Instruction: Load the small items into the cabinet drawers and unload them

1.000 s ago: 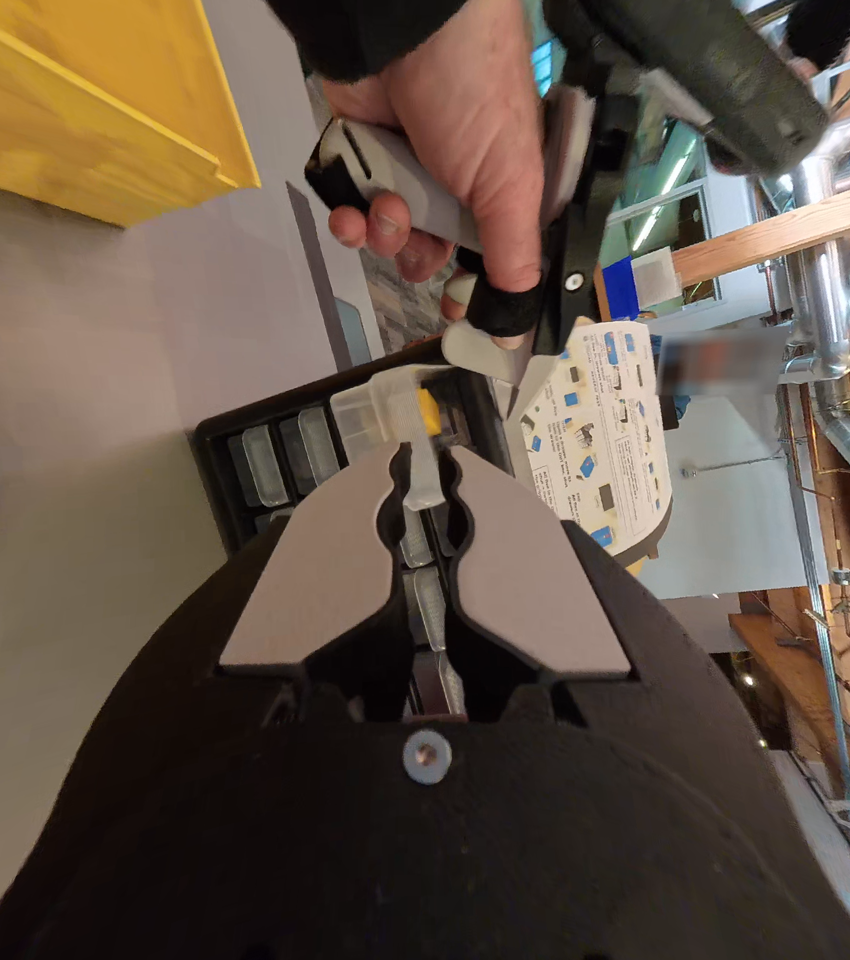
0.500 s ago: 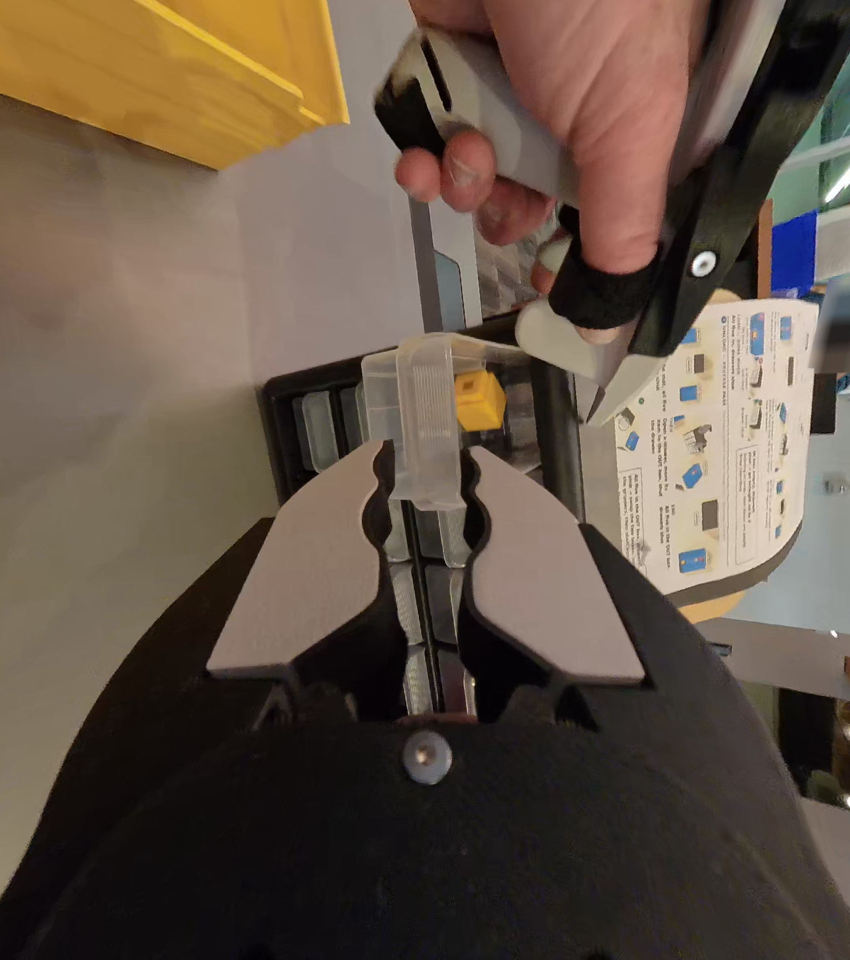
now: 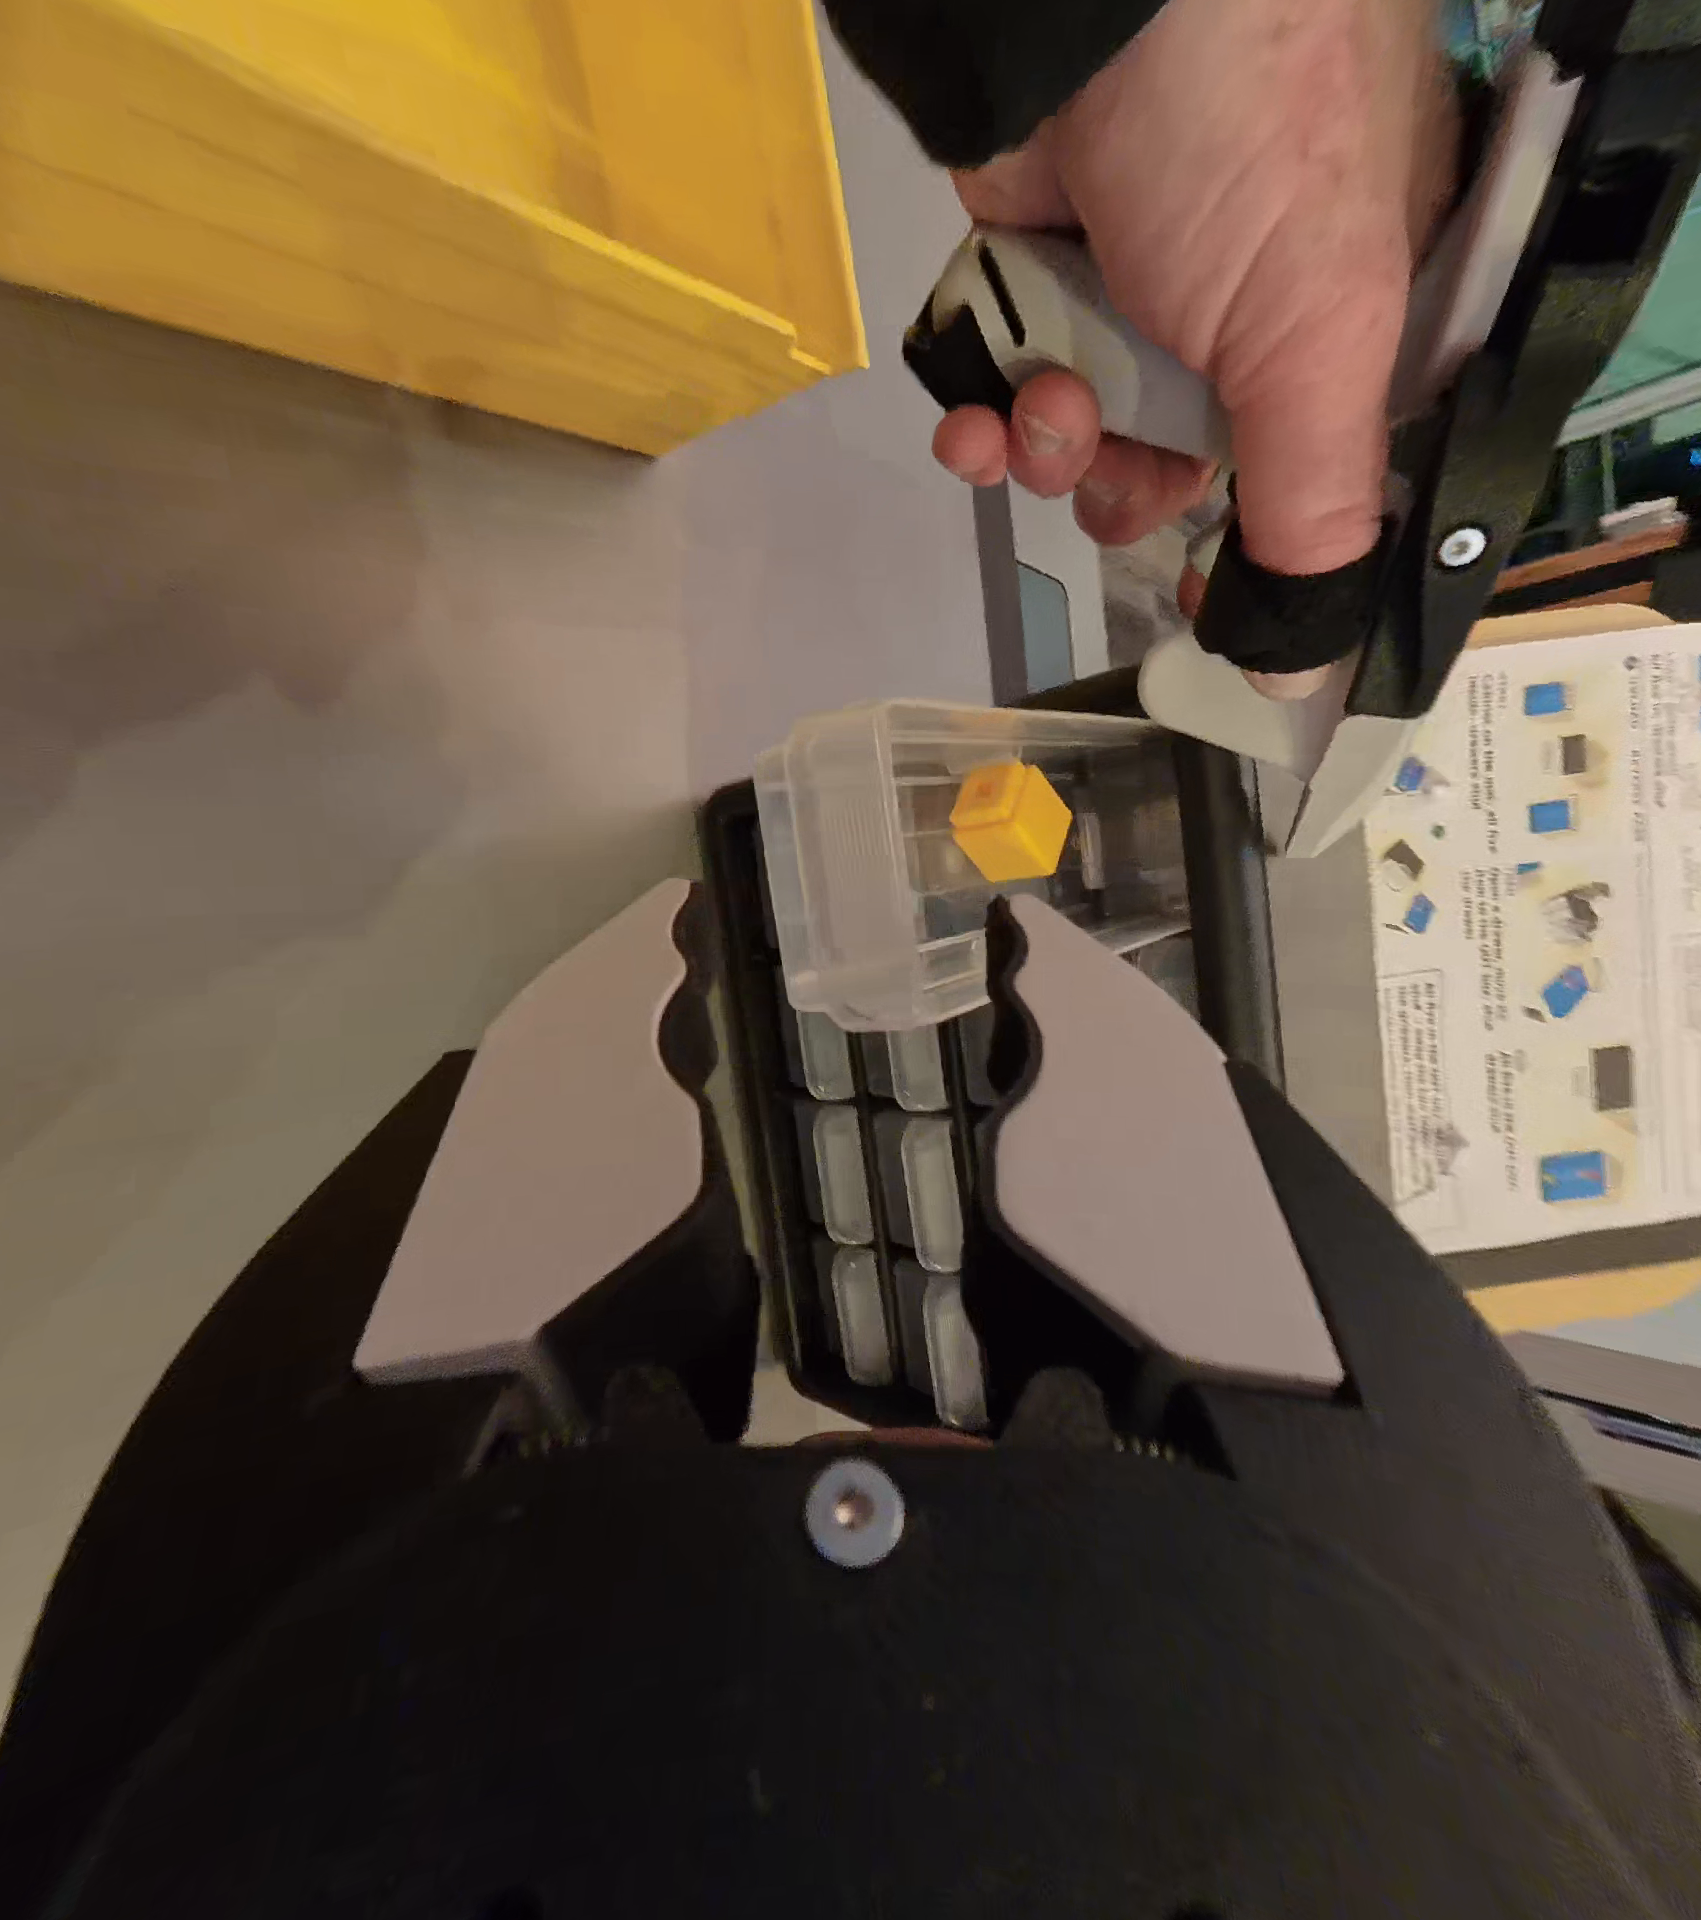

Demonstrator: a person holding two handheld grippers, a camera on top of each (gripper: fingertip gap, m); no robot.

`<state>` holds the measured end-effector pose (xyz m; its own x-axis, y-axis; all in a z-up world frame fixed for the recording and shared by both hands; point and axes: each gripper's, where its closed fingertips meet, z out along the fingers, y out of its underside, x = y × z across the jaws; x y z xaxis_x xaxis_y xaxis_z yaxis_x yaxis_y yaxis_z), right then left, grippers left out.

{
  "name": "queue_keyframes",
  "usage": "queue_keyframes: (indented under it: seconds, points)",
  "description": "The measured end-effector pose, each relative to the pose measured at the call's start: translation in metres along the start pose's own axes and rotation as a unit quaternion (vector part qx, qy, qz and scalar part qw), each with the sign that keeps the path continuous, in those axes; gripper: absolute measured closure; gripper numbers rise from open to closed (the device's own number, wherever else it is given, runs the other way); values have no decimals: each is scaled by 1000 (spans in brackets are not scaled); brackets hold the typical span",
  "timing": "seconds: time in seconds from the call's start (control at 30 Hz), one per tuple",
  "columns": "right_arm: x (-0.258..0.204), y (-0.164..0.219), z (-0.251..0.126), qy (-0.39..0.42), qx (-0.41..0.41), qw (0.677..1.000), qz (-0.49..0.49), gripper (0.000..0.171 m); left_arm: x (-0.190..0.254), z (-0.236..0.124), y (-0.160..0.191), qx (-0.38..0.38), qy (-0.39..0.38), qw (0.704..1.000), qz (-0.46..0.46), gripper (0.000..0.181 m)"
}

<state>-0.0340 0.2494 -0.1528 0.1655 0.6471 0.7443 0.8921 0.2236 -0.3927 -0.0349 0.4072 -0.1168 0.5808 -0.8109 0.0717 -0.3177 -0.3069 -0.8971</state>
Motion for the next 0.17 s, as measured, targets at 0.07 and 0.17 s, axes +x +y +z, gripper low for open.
queue_keyframes:
  seconds: [0.07, 0.17]
  points:
    - [7, -6, -5, -17, 22, 999, 39, 126, 0, 0, 0, 0, 0, 1000, 1, 123]
    - [27, -14, -5, -46, 47, 989, 130, 129, 0, 0, 0, -1, -1, 1000, 0, 123]
